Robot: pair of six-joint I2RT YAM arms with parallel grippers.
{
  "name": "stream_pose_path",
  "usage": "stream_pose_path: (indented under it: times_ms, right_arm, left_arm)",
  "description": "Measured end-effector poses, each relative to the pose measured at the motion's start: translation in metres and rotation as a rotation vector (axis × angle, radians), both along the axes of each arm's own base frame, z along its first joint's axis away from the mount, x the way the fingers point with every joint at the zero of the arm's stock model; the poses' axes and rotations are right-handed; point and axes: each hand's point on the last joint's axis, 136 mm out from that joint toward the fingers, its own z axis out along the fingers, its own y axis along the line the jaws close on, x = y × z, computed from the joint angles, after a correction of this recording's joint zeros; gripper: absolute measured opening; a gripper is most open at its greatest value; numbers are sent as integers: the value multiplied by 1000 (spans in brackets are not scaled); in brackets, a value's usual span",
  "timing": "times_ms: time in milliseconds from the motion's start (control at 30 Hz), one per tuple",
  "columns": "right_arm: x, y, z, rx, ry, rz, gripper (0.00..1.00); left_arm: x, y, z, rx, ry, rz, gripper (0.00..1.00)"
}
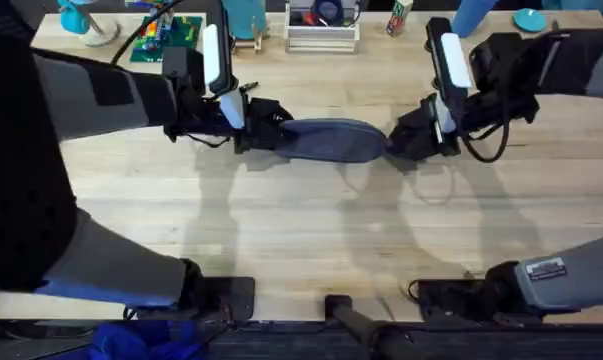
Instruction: Unzip the bag, pick up the pens from the table one at a time and place them inside, then zip the bag closed.
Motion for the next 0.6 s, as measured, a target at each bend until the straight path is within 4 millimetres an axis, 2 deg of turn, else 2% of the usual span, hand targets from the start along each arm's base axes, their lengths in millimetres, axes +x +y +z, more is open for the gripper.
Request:
stream_pose_path:
  times_ms: [600]
  right_arm:
    - [11, -3, 6, -22, 0, -40, 30]
  left_arm:
    - [0, 0, 0, 0, 1, 0, 42]
